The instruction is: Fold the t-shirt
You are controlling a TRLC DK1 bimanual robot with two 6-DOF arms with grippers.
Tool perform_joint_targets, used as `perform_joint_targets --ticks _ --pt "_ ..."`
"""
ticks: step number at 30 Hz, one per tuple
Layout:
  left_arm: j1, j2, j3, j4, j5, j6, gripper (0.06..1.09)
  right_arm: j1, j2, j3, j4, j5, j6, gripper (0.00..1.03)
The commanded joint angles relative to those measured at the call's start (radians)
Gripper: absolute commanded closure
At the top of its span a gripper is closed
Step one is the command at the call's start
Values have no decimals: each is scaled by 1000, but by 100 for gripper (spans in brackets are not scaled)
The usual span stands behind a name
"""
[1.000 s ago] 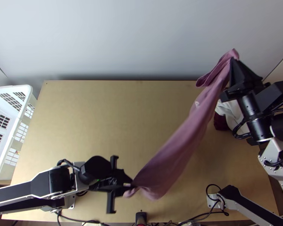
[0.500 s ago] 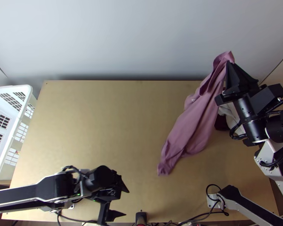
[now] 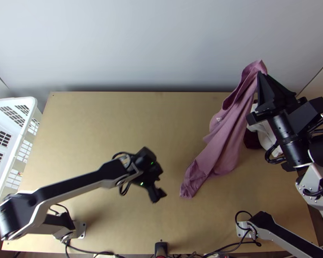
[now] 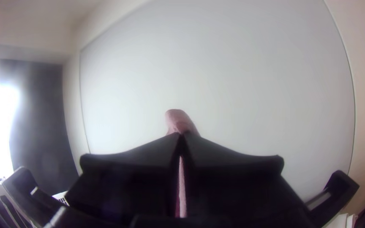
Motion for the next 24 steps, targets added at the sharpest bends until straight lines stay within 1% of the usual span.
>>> perform_joint_targets --ticks 1,3,4,6,8,10,16,19,24 --pt "82 266 207 44 10 -74 10 10 -19 9 -33 1 -1 100" --pt "81 324 289 46 19 -114 10 13 -25 12 -46 1 -3 100" --pt "81 357 333 46 42 -145 10 15 -26 12 -53 1 -4 100" --pt "82 420 425 46 97 -202 10 19 -29 12 -66 1 -12 100" --pt "85 482 512 47 189 -254 10 22 -32 12 -69 1 -15 100" --pt "75 539 581 74 227 -292 10 22 -36 12 -70 1 -15 100" --pt "33 685 733 81 240 -300 10 36 -40 35 -99 1 -15 100" --pt "33 728 781 83 281 -295 10 38 -40 55 -116 1 -15 100" --pt "55 765 828 110 281 -295 10 41 -49 73 -153 1 -15 100"
